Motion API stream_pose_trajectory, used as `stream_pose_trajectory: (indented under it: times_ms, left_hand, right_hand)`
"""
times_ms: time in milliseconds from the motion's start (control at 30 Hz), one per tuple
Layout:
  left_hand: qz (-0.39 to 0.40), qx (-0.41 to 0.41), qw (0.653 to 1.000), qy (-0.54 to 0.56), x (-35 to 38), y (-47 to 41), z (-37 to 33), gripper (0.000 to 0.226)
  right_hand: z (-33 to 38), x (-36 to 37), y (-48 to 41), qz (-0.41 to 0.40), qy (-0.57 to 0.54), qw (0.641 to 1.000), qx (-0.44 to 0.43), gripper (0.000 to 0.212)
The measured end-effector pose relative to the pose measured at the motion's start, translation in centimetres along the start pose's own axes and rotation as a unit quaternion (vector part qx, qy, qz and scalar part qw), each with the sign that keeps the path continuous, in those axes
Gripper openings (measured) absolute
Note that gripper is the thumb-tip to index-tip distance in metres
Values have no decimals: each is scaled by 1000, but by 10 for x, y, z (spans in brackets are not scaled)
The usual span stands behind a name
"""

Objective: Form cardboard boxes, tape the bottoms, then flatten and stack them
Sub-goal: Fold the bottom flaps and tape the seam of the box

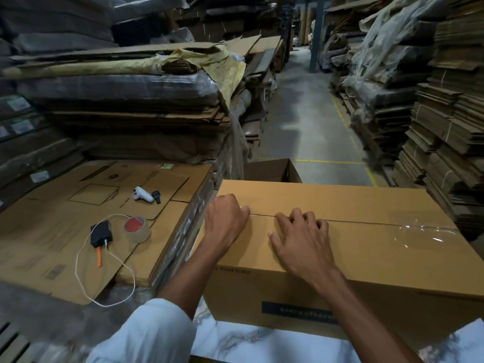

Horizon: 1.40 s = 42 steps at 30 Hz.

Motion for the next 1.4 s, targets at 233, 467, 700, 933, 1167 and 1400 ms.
stream_pose_trajectory:
  times_ms: [233,467,700,933,1167,1400]
  left_hand:
    - [124,-31,988,90,14,-12,18,36]
    - [195,-45,973,114,-5,-25,34,35]
    - [208,-145,919,301,-6,-35,81,23]
    - [182,-82,957,212,-32,-52,116,19]
    - [280,-270,766,512,-5,-27,124,31]
    - [272,-272,762,521,0,-16,116,61]
  right_hand:
    - [1,13,-2,47,-31,998,-36,61]
    - [-3,17,-4,55,-42,997,-34,62]
    - [-5,17,-4,57,-41,997,-37,61]
    - [-5,19,-5,59,-41,997,-35,61]
    - [-5,20,-5,55,-36,997,-30,60]
    - [-5,20,-5,55,-40,997,-25,60]
Point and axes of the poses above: each hand's wrist, its own y-axis away from the middle knuckle, its own x-axis out of the palm, z = x × y, the point moved 9 cm from there along -y, towards the middle knuckle
